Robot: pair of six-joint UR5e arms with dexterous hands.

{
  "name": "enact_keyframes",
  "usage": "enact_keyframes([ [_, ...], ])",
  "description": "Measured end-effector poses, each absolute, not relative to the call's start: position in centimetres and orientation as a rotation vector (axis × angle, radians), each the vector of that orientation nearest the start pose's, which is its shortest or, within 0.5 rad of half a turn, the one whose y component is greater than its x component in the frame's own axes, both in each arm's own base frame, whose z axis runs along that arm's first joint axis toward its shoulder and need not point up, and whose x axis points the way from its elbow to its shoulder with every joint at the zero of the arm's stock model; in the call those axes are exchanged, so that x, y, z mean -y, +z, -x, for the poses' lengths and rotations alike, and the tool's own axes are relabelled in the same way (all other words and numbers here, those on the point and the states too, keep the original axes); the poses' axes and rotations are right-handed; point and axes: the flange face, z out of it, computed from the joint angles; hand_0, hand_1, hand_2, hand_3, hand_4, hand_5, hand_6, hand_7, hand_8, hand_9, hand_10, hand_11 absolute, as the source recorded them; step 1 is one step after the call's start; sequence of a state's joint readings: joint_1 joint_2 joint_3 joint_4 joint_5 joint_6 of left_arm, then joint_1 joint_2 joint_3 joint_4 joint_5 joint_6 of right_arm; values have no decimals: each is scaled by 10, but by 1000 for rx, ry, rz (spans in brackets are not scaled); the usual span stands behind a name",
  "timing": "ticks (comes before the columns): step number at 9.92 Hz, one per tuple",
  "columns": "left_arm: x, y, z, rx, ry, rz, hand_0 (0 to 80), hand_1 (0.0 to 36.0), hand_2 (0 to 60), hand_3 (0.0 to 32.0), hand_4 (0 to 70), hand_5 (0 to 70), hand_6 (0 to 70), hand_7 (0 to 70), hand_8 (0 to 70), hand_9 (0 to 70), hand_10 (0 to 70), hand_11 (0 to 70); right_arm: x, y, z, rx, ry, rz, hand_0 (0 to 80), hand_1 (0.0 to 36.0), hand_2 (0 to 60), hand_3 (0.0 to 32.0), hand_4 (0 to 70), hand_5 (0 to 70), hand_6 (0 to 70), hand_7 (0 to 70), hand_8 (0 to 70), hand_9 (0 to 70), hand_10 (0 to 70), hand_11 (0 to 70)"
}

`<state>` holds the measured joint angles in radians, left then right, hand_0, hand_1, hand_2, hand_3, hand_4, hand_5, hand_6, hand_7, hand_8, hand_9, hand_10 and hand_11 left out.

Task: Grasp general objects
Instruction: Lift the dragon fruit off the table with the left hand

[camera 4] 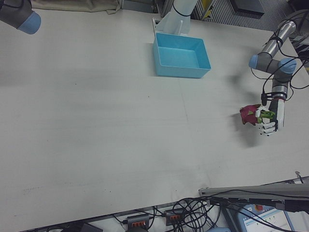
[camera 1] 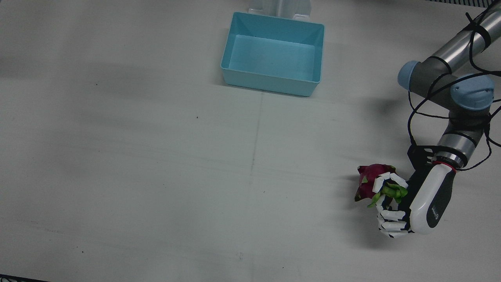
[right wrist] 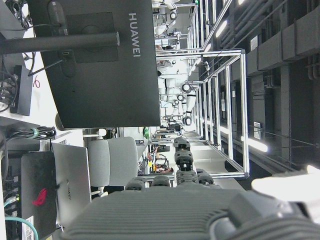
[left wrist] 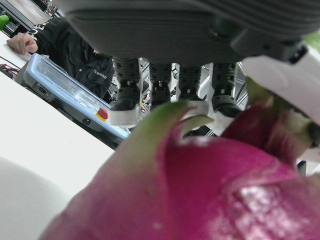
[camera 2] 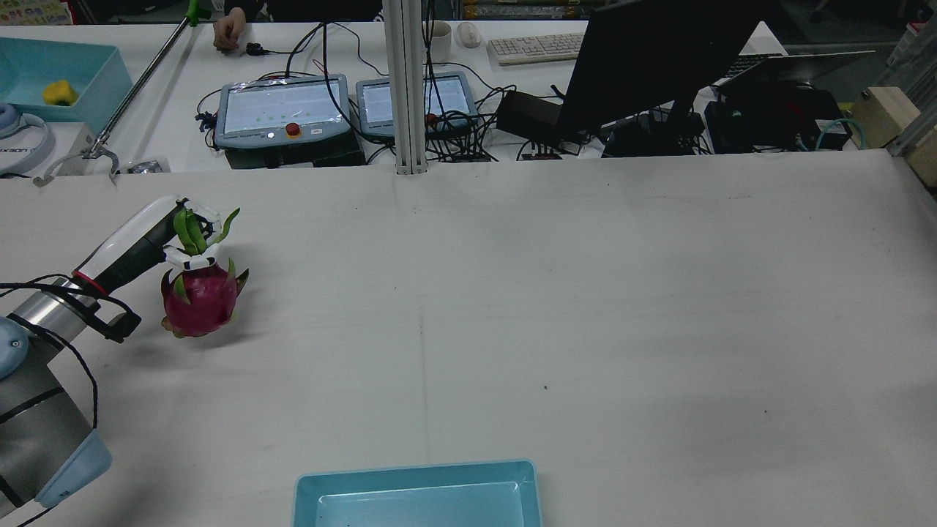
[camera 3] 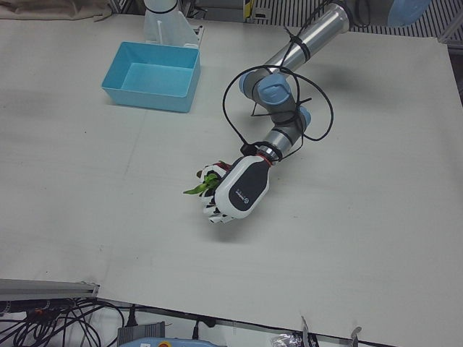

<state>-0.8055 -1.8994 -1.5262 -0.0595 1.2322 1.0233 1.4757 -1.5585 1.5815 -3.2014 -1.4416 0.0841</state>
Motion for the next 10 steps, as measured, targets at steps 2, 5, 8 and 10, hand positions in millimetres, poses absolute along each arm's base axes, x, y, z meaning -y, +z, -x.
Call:
enact_keyframes([
  [2, 575, 516, -318, -2036, -1191, -454, 465, 245, 600, 0, 700, 634, 700, 700, 565, 626, 548, 700, 504, 682, -99, -2125, -2201, -48, 0, 0, 0, 0, 0, 0, 0, 0, 0, 0, 0, 0],
  [5, 577, 503, -326, -2053, -1165, -335, 479, 262, 600, 0, 700, 651, 700, 700, 567, 630, 537, 700, 504, 682, -99, -2125, -2201, -49, 0, 0, 0, 0, 0, 0, 0, 0, 0, 0, 0, 0],
  [8, 591, 462, -340, -2039, -1089, -248, 487, 264, 600, 0, 700, 656, 700, 700, 569, 634, 533, 700, 504, 682, -99, -2126, -2201, -48, 0, 0, 0, 0, 0, 0, 0, 0, 0, 0, 0, 0],
  [10, 601, 430, -345, -2045, -1039, -199, 496, 278, 600, 0, 700, 662, 700, 700, 559, 640, 549, 700, 504, 682, -99, -2125, -2201, -49, 0, 0, 0, 0, 0, 0, 0, 0, 0, 0, 0, 0],
])
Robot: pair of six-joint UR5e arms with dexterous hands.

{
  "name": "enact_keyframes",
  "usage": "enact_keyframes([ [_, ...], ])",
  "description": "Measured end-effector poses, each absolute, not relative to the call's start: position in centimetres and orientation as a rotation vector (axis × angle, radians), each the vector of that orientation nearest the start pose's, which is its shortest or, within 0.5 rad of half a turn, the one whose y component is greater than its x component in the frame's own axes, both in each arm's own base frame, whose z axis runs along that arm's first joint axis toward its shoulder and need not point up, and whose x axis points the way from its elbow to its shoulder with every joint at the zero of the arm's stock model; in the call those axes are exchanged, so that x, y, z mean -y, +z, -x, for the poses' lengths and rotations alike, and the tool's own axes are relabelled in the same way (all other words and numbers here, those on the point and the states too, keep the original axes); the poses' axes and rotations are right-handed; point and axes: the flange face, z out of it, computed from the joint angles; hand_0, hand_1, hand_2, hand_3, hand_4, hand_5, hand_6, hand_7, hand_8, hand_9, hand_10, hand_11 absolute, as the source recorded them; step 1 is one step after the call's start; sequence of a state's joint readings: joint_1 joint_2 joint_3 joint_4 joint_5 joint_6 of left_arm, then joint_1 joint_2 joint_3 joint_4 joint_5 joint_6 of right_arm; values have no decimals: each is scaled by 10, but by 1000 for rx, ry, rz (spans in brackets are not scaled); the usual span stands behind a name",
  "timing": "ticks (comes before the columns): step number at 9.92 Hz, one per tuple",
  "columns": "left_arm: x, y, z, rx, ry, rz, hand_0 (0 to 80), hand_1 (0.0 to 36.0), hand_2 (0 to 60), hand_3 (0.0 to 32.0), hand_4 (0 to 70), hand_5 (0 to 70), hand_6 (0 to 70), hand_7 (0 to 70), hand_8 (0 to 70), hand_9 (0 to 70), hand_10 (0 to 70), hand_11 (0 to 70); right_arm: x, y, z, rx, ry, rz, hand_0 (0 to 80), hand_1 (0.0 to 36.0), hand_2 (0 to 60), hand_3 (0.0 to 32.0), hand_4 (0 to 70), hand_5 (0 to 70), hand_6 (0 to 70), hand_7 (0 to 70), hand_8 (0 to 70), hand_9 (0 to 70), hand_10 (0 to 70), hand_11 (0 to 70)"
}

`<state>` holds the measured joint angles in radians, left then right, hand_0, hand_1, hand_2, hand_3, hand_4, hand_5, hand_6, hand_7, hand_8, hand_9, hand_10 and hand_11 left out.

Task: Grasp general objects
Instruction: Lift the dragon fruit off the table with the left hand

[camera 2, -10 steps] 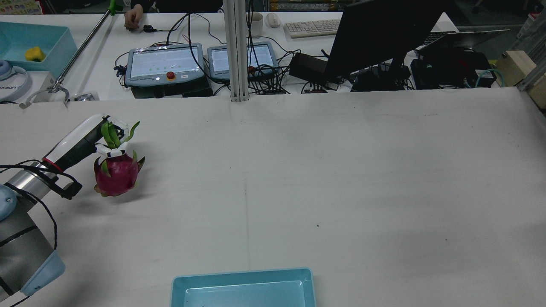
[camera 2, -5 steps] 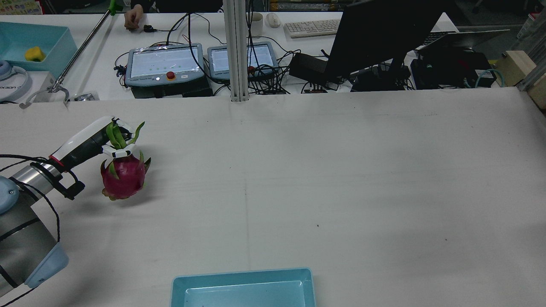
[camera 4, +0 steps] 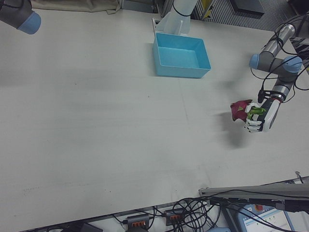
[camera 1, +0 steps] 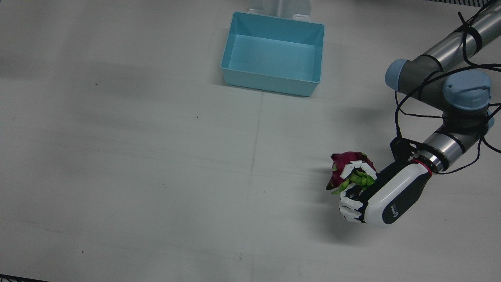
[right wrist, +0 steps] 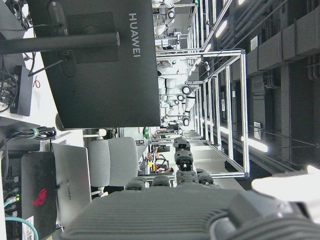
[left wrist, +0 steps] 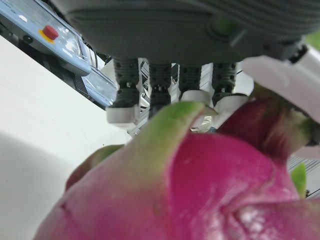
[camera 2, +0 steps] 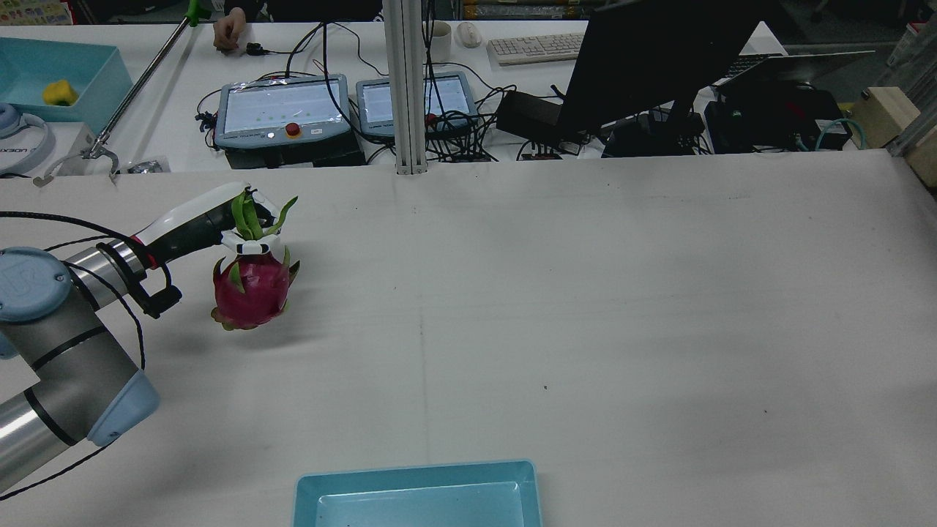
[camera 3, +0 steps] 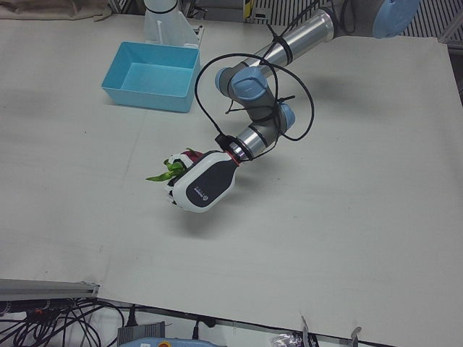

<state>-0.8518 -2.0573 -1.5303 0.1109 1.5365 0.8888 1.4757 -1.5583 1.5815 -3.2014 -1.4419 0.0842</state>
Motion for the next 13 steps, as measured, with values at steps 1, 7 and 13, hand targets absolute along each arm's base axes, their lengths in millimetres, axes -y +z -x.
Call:
enact_keyframes([
  [1, 603, 422, -346, -2051, -1028, -171, 509, 301, 600, 0, 700, 669, 700, 700, 541, 648, 564, 700, 504, 682, -99, -2125, -2201, -49, 0, 0, 0, 0, 0, 0, 0, 0, 0, 0, 0, 0],
  [7, 583, 344, -335, -2081, -921, -81, 505, 275, 600, 0, 700, 668, 700, 700, 562, 622, 515, 700, 504, 682, -99, -2125, -2201, -48, 0, 0, 0, 0, 0, 0, 0, 0, 0, 0, 0, 0],
  [13, 543, 294, -320, -2069, -761, 9, 525, 283, 600, 0, 700, 680, 700, 700, 554, 600, 483, 682, 504, 682, -99, -2126, -2202, -48, 0, 0, 0, 0, 0, 0, 0, 0, 0, 0, 0, 0],
])
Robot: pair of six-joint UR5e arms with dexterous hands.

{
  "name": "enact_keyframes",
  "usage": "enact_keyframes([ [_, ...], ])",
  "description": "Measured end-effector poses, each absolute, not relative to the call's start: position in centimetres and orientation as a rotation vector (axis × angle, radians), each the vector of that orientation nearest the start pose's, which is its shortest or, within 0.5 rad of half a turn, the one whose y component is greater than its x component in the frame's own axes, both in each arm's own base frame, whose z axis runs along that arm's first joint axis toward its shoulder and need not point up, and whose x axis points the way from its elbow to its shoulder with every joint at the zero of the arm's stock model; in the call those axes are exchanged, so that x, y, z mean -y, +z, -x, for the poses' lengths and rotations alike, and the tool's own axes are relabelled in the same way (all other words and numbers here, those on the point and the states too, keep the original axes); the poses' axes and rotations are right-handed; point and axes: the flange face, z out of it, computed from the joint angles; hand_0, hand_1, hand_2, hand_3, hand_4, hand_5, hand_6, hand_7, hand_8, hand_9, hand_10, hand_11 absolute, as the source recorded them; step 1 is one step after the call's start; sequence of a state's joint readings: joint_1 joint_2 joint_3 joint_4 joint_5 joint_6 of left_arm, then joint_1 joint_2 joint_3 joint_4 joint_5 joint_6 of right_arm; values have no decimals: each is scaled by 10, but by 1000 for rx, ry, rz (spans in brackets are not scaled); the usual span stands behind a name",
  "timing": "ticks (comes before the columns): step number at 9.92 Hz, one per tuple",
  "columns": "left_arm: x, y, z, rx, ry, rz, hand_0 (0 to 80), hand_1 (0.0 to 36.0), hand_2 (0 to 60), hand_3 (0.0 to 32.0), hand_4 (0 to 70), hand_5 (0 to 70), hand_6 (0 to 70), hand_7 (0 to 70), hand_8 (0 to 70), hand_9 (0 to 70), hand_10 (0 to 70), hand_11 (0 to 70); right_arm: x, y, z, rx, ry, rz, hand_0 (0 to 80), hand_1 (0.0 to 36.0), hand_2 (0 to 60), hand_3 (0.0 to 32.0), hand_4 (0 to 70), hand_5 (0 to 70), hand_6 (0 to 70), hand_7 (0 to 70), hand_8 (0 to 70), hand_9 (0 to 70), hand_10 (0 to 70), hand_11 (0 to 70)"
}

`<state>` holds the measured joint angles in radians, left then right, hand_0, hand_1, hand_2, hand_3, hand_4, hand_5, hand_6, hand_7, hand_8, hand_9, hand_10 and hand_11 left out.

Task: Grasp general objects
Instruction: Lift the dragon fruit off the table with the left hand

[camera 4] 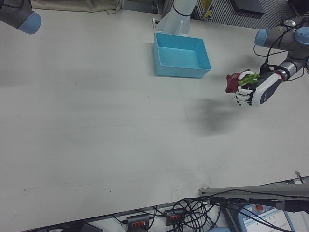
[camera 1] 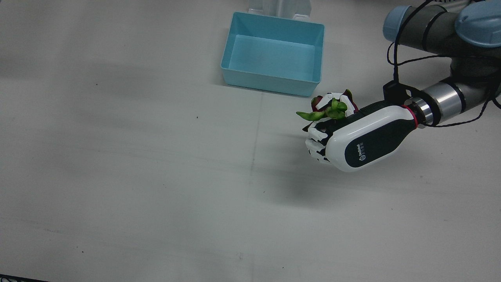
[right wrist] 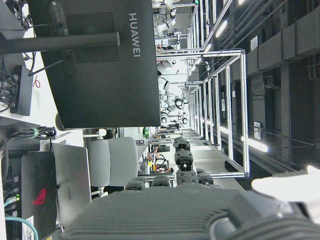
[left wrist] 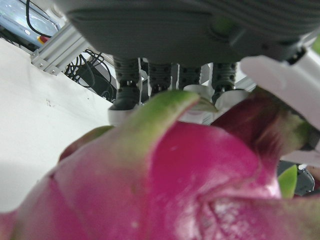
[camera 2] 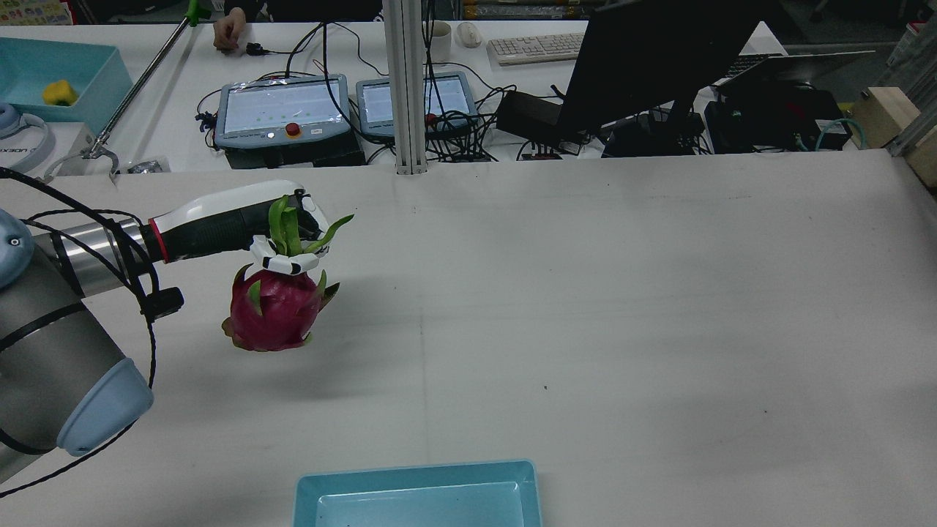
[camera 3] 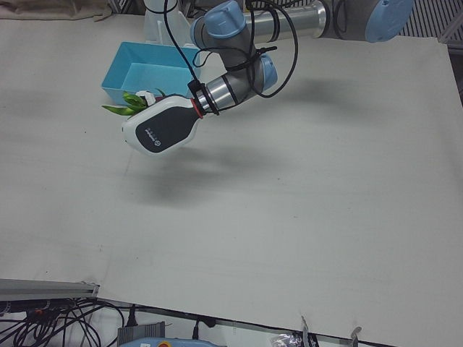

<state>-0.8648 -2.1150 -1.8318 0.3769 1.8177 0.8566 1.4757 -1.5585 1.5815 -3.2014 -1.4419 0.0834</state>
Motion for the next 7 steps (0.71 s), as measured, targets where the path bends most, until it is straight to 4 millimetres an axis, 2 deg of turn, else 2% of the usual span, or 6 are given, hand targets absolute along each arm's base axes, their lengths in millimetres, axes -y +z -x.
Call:
enact_keyframes([
  [4, 526, 281, -303, -2037, -677, 27, 542, 301, 600, 0, 700, 663, 700, 700, 522, 589, 484, 687, 504, 682, -99, -2125, -2202, -48, 0, 0, 0, 0, 0, 0, 0, 0, 0, 0, 0, 0],
  [7, 509, 277, -294, -1979, -631, -6, 556, 314, 600, 0, 700, 675, 700, 700, 515, 587, 486, 691, 504, 682, -99, -2125, -2201, -48, 0, 0, 0, 0, 0, 0, 0, 0, 0, 0, 0, 0],
])
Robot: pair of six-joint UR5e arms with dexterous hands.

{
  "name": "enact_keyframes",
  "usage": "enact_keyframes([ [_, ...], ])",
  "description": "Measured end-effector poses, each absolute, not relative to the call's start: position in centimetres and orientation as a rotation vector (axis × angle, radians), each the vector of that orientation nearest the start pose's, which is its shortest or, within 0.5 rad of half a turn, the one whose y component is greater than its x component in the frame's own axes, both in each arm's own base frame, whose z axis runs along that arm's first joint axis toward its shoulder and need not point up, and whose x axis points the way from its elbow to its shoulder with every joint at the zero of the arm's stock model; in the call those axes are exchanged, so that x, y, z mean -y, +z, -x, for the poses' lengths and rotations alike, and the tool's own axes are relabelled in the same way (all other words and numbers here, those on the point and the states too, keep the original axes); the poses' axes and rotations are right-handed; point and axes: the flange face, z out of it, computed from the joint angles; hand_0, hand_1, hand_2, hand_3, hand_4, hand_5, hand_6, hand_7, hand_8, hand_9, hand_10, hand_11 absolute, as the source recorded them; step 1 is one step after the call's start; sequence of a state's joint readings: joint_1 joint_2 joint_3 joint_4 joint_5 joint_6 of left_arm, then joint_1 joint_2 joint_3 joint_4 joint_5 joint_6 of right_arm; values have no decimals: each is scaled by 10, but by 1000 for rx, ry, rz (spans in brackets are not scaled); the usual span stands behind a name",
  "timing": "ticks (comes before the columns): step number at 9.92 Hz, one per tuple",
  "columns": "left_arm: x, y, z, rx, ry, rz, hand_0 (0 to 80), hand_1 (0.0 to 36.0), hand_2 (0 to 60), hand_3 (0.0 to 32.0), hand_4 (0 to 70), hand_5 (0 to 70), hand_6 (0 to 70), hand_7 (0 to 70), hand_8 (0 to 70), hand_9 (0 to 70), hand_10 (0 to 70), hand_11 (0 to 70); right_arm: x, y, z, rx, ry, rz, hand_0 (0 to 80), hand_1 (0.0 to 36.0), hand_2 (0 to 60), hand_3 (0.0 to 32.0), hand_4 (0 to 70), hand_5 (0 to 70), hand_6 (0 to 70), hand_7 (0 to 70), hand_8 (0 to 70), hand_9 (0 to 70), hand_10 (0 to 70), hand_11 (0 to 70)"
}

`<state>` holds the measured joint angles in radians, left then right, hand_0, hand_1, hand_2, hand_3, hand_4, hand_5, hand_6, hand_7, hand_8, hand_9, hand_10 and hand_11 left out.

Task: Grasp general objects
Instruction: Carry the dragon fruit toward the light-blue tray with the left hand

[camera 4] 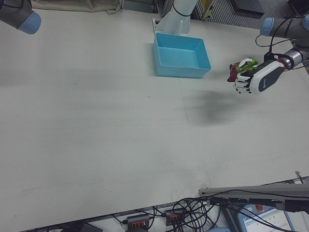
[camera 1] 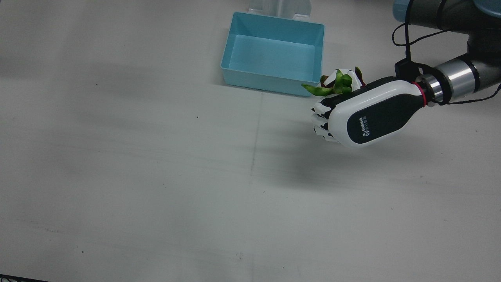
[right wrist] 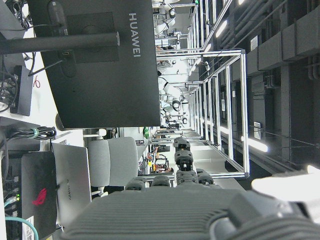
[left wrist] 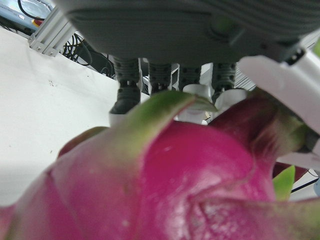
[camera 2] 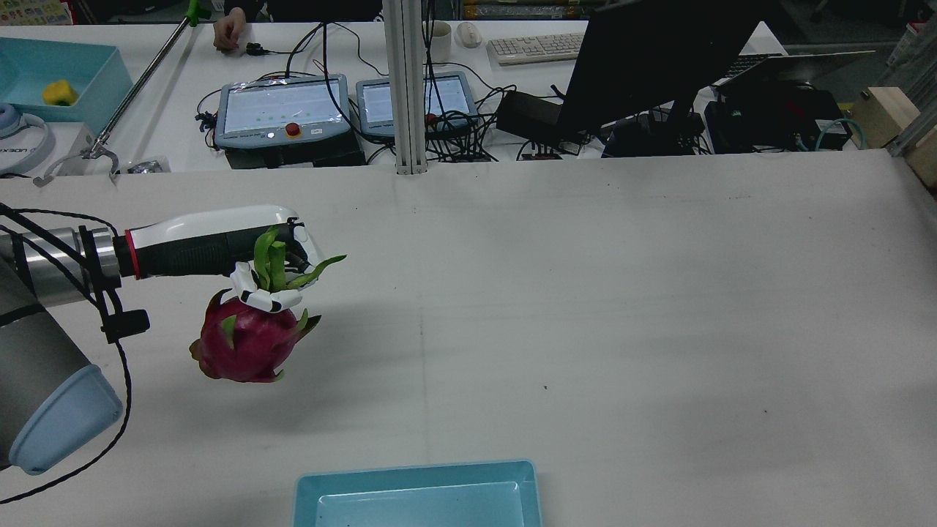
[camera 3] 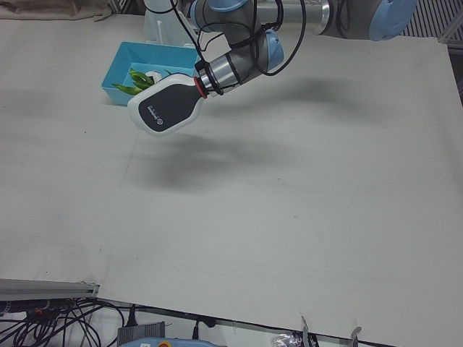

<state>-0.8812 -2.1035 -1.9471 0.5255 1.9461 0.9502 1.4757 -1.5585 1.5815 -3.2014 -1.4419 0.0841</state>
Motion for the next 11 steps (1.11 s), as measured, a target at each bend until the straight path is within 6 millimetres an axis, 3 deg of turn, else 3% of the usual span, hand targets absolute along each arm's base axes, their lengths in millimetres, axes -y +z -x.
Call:
enact_keyframes([
  [4, 482, 268, -286, -1915, -574, -7, 563, 319, 600, 0, 700, 663, 700, 700, 502, 583, 498, 700, 504, 682, -99, -2125, -2201, -49, 0, 0, 0, 0, 0, 0, 0, 0, 0, 0, 0, 0],
  [8, 466, 268, -294, -1888, -521, 25, 568, 323, 600, 0, 700, 668, 700, 700, 501, 584, 508, 700, 504, 682, -99, -2125, -2201, -49, 0, 0, 0, 0, 0, 0, 0, 0, 0, 0, 0, 0],
  [11, 447, 263, -283, -1875, -493, 49, 584, 332, 600, 0, 700, 673, 700, 700, 499, 581, 502, 700, 504, 682, -99, -2125, -2201, -49, 0, 0, 0, 0, 0, 0, 0, 0, 0, 0, 0, 0],
])
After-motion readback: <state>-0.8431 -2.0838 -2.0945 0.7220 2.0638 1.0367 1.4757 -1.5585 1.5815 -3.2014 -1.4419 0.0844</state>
